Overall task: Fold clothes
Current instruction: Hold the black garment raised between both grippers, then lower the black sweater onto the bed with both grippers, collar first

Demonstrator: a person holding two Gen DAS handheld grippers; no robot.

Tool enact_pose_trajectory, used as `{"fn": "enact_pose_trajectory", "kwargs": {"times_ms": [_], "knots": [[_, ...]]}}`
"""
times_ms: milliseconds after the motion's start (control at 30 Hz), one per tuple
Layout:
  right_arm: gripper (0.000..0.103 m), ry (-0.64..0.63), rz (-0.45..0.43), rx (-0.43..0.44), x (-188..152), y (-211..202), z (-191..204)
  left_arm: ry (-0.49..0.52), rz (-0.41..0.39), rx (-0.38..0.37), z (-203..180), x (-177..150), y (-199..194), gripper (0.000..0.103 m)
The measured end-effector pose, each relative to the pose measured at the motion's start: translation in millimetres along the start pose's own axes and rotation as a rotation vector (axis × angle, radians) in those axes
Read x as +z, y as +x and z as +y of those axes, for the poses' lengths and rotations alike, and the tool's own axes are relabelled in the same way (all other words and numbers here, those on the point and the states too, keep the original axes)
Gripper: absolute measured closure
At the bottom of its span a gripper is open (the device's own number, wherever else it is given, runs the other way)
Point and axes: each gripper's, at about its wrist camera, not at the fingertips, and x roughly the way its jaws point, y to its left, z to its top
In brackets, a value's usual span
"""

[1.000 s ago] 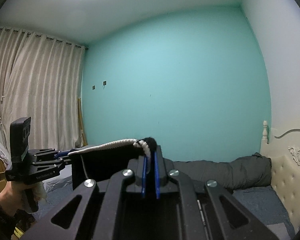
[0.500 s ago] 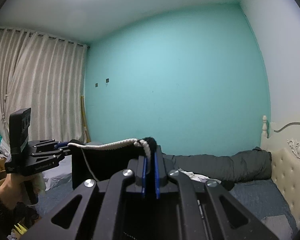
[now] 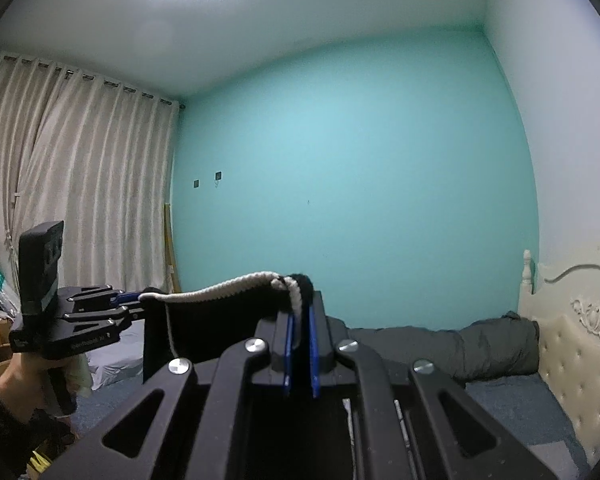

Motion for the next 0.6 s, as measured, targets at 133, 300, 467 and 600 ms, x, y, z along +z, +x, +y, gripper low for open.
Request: {"fn": "enact_pose_trajectory", "kwargs": {"times_ms": [133,300,467,600], "knots": [[0.097,0.04,0.072,-0.032,-18.5,30.7,-20.7,-0.02,0.057,-0.015,3.1,-17.4,40.6,0.087],[0.097,0.106,0.189,-0.064,-66.7,89.9,-61.8,-0.043,0.161,-0.038,8.0,-57.0,118.1,0.087],[0.097,0.141,0.332,-0.108,-140.1,168.3,-106.8,-0.091,0.288,-0.05,9.4,-121.6,223.3,0.087],[0.097,0.168,0.439,-0.132,-208.3,229.1,-145.9,-0.121,0.398,-0.049,7.3,-183.8,302.7,0.087]]}}
